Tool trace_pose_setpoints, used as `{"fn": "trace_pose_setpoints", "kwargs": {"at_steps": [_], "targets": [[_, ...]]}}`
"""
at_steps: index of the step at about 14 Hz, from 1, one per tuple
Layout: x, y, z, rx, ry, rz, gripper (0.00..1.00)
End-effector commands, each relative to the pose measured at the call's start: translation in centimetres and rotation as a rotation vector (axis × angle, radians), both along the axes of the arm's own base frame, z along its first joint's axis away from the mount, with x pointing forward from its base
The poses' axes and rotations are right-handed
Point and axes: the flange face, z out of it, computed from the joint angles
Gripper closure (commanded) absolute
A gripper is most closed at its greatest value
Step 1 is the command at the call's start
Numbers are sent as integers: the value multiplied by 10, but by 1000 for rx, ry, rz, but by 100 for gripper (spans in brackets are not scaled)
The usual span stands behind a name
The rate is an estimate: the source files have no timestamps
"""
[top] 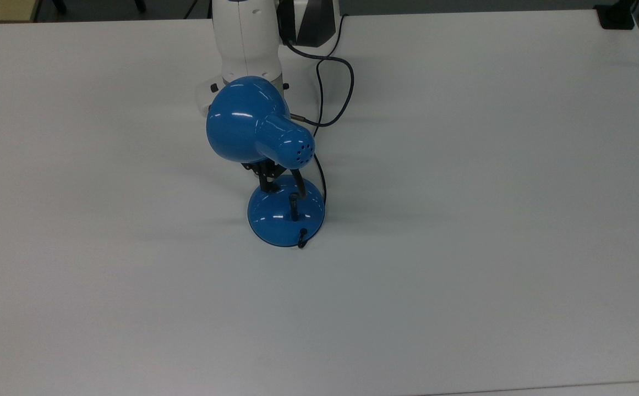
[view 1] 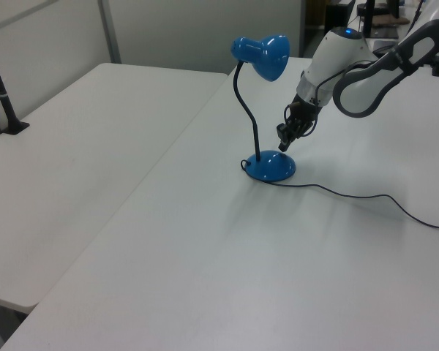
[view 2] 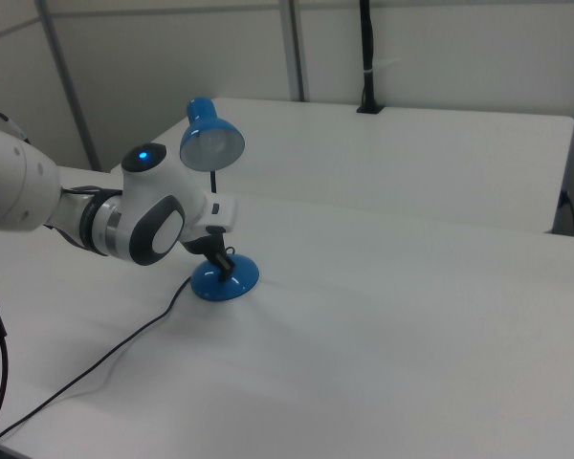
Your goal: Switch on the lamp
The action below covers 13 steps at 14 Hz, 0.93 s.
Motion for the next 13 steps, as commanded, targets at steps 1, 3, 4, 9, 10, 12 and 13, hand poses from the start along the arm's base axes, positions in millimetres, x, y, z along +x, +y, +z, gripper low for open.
{"fn": "trace_pose_setpoints", "kwargs": {"at_steps": [1,3,4,9,10,12,13], "targets": [[3,5,-2,21,-17,-15,100],[3,5,-3,22,-16,-16,100],[3,6,-3,22,-16,-15,100],[4,8,0,28,-21,-16,100],[6,9,5,29,-30,-16,100],[9,11,9,46,-35,-46,100],[9,13,9,46,-35,-44,100]]}}
